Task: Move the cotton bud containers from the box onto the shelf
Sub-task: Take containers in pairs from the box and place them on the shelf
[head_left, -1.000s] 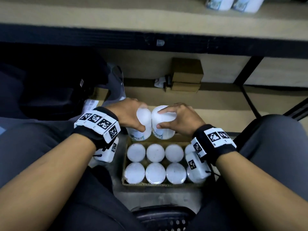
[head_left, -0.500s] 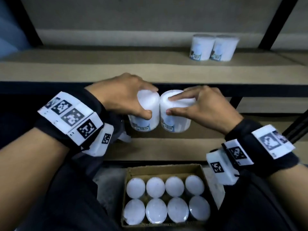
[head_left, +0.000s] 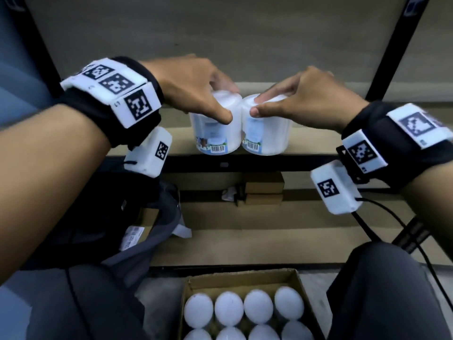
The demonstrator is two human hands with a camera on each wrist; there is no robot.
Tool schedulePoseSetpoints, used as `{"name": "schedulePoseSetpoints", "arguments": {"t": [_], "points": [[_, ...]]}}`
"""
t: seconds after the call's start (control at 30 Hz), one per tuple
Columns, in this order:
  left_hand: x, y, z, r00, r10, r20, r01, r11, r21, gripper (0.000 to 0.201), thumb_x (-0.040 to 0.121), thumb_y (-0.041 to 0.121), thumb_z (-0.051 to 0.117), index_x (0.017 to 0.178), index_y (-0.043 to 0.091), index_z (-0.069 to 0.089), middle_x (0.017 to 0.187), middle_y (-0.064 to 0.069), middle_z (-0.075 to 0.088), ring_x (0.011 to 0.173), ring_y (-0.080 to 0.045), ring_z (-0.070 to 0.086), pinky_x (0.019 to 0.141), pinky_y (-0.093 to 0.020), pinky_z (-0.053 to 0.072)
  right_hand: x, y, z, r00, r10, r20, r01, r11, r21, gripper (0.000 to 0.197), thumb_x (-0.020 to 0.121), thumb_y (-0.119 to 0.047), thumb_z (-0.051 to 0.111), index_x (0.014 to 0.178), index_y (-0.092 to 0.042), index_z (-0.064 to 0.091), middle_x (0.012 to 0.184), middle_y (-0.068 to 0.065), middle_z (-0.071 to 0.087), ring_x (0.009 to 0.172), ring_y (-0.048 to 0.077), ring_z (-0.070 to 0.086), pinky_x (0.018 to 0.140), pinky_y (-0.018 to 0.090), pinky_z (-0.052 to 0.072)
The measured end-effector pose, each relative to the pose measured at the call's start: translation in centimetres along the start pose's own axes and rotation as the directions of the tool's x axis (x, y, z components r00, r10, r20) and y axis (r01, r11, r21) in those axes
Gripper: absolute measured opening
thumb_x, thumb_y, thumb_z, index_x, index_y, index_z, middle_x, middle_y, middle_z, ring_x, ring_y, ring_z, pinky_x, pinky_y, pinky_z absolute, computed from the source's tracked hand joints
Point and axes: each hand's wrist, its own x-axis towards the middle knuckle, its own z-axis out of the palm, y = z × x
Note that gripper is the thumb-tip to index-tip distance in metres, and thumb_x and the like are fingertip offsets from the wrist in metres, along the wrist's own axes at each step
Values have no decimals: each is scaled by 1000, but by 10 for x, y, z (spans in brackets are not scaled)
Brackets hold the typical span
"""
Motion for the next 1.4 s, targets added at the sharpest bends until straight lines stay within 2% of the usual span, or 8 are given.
{"name": "schedulePoseSetpoints", "arguments": {"t": [0.1,0.27,0.47,0.77,1.07,1.23,1.3,1.4], "points": [[11,-2,-5,1000,-6,27,6,1000,-8,48,74,51,69,122,50,62,111,18,69,100,-17,66,92,-38,53,12,3,1,1000,2,-5,-2,1000,-18,41,67,-72,71,96,-44,77,105,-16,69,117,6,52,89,21,39],[32,-6,-3,998,-24,52,24,1000,-4,51,74,48,71,124,46,62,117,16,68,108,-15,62,97,-38,51,27,12,11,1000,-14,-20,13,999,-51,43,65,-76,68,96,-46,76,111,-17,70,124,16,52,103,32,43],[47,-13,11,997,-12,76,13,1000,-14,49,76,45,72,125,45,62,125,16,64,113,-14,58,100,-37,48,37,23,23,999,-2,36,3,1000,-28,42,70,-69,71,101,-40,76,115,-20,69,111,3,58,83,23,42],[62,-24,25,990,-38,136,41,999,-17,57,73,49,70,128,42,60,126,18,63,114,-13,59,100,-40,50,49,32,39,998,14,55,-13,999,-30,46,68,-73,68,100,-41,76,116,-19,69,114,4,56,82,22,40],[64,-27,27,981,-25,193,27,1000,-9,45,82,44,66,126,36,62,126,8,64,114,-18,60,98,-46,51,52,30,42,998,46,53,-44,998,-38,46,69,-72,70,103,-41,76,119,-15,68,116,5,55,81,20,37],[66,-29,31,987,-48,154,32,994,104,77,71,62,59,143,39,44,148,8,45,133,-18,44,108,-42,40,50,25,38,992,61,111,-54,996,-69,56,65,-76,69,109,-42,74,121,-16,67,119,7,54,84,21,38],[66,-29,31,991,-41,127,24,991,133,83,67,66,58,144,40,41,149,7,42,135,-19,41,109,-44,38,48,20,35,993,33,113,-20,994,-110,55,68,-69,73,114,-38,72,122,-17,65,118,7,53,84,22,37],[64,-27,27,996,-9,93,-6,986,166,66,74,60,62,136,38,51,138,6,52,125,-19,49,103,-43,44,45,11,30,996,-43,77,56,984,-172,40,77,-48,78,113,-34,72,119,-13,67,115,8,55,85,21,37]]}}
